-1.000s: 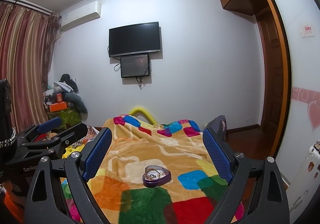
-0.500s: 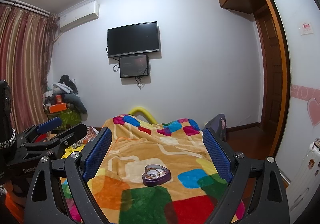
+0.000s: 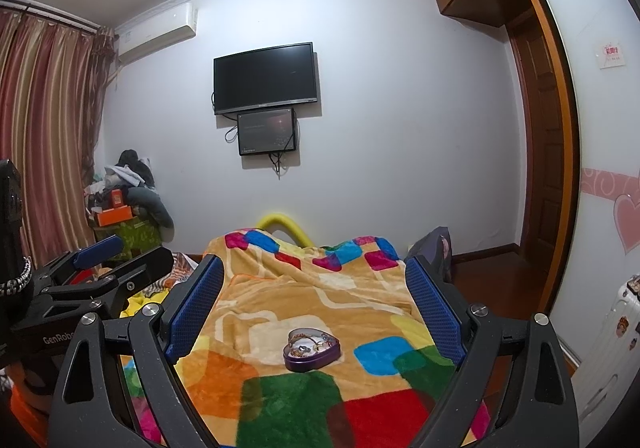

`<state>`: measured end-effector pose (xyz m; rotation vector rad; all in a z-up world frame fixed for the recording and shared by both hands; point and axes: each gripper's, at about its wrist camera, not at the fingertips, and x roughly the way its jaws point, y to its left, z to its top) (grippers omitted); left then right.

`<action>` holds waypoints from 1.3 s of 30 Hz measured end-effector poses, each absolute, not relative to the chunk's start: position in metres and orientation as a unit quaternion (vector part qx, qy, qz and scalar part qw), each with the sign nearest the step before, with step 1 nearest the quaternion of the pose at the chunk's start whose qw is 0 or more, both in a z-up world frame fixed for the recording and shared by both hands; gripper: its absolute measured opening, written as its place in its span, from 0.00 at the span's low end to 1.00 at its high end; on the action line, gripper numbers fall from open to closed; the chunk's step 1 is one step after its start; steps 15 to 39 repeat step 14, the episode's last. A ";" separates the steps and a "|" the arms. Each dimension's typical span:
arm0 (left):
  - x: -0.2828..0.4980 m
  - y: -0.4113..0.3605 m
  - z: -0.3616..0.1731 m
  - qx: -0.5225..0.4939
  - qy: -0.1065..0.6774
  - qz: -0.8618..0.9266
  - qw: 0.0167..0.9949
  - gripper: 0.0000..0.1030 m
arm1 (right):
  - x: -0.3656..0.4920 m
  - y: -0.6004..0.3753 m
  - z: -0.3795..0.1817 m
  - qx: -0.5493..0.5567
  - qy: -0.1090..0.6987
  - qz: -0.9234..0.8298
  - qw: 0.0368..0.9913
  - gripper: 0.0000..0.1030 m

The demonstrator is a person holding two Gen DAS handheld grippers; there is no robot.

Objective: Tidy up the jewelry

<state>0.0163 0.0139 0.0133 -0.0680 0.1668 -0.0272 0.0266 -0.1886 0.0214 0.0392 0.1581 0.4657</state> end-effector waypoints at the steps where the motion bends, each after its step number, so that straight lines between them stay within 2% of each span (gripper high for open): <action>1: 0.017 0.014 0.013 -0.033 0.084 -0.013 0.996 1.00 | 0.026 -0.189 0.022 0.020 0.079 0.231 0.970 0.88; 39: 0.018 0.015 0.011 -0.035 0.086 -0.014 0.996 1.00 | 0.028 -0.189 0.020 0.026 0.086 0.233 0.968 0.88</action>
